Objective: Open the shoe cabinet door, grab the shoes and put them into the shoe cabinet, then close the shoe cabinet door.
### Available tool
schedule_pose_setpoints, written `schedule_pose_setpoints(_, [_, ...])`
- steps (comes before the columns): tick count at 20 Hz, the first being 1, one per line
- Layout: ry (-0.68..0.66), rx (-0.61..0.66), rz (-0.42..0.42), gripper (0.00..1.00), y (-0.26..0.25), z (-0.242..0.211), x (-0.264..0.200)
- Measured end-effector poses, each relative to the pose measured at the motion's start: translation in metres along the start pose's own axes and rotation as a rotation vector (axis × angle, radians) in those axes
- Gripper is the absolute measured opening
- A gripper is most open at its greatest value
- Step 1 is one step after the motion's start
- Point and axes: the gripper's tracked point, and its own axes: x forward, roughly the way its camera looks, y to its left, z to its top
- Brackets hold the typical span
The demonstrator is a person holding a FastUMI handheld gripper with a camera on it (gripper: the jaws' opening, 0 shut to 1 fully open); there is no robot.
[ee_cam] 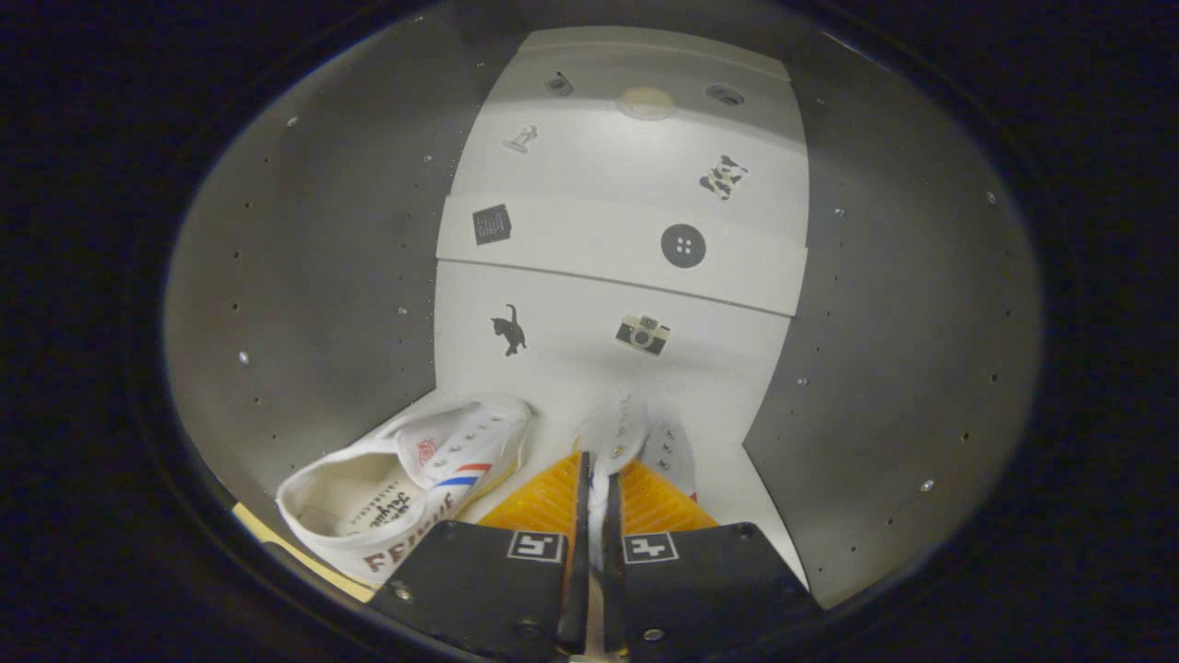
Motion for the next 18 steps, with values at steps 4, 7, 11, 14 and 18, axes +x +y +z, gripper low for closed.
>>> schedule_pose_setpoints(4, [-0.08,-0.032,-0.054,0.6,-0.005,0.019,-0.017])
schedule_pose_setpoints(7, [-0.063,-0.04,-0.048,0.9,0.0,0.015,-0.033])
schedule_pose_setpoints(11, [-0.073,0.006,-0.041,1.0,0.001,0.009,-0.066])
schedule_pose_setpoints(14, [-0.098,0.08,-0.022,0.99,0.003,0.01,-0.104])
schedule_pose_setpoints(18, [-0.127,0.11,0.012,1.0,0.011,0.011,-0.159])
